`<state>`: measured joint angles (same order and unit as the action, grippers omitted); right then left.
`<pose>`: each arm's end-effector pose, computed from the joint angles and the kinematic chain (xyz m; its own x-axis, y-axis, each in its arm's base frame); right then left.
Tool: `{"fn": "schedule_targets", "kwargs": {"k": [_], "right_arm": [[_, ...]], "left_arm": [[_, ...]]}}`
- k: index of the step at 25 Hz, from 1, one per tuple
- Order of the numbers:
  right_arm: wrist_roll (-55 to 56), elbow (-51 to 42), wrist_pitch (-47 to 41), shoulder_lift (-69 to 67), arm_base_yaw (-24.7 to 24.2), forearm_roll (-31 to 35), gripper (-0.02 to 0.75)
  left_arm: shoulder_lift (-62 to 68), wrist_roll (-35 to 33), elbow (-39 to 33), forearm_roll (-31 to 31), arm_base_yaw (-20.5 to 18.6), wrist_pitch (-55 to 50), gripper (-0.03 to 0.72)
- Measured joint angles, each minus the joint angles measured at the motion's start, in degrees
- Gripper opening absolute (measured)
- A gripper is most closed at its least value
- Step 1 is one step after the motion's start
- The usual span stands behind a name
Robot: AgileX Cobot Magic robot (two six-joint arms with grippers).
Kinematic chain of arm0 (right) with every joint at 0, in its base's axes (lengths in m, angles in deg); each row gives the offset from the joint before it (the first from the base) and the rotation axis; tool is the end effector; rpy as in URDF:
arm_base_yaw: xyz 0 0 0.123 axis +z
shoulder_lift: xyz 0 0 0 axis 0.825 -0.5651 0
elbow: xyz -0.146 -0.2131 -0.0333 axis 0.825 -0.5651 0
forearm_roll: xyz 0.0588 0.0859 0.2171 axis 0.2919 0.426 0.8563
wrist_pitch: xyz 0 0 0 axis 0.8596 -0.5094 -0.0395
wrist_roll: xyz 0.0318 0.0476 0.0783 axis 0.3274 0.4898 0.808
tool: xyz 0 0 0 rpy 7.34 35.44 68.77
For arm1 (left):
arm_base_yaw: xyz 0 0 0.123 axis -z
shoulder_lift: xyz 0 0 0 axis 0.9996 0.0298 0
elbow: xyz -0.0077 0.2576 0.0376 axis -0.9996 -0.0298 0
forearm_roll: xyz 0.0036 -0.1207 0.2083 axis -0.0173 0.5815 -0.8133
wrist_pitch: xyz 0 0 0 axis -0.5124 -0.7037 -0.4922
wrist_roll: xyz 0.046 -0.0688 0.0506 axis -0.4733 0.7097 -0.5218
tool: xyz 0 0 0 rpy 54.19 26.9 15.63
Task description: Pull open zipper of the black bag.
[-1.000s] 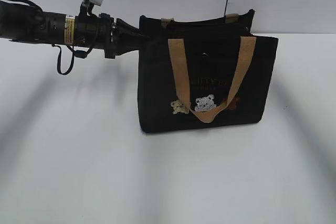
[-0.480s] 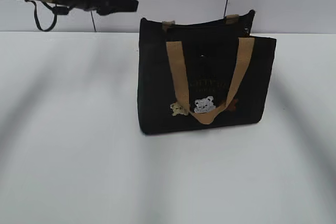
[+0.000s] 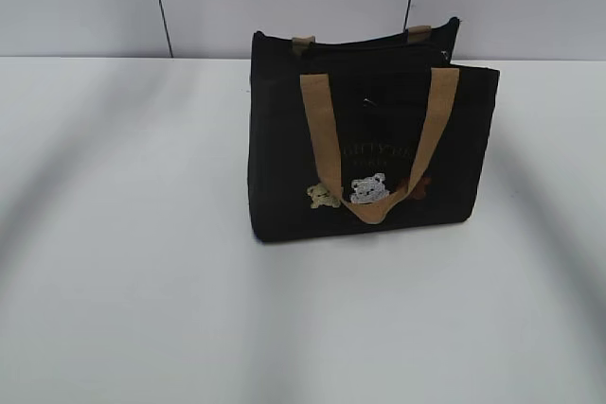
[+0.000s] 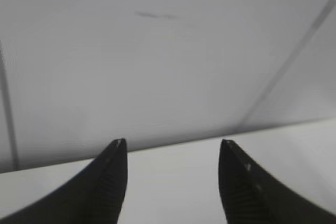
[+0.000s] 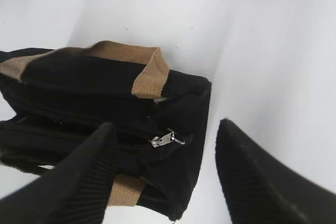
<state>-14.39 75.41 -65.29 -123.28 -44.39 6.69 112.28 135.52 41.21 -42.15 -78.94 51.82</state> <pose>0.3830 0.0938 0.3439 -0.8167 -0.2365 -0.5263 -0.3446 0.9316 0.1160 0.4435 -0.1054 0.2691 -0.4296 -0.1324 -0.8933 0.3758 0.8733 -0.3102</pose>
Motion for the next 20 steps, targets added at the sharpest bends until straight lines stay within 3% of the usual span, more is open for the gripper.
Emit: {"fn": "schedule_targets", "kwargs": {"k": [9,16,20], "right_arm": [[-2.0,0.0,0.0,2.3,-0.1,0.0,0.450],[-2.1,0.0,0.0,2.3,-0.1,-0.2,0.450],[-2.1,0.0,0.0,2.4,-0.1,-0.2,0.450]], "left_arm": [[0.0,-3.8,-3.3,0.4,-0.5,-26.0,0.422],[-0.8,-4.1,-14.1,1.4,-2.5,-22.8,0.422],[-2.5,-4.1,-15.9,0.4,-2.5,-18.7,0.422]]}}
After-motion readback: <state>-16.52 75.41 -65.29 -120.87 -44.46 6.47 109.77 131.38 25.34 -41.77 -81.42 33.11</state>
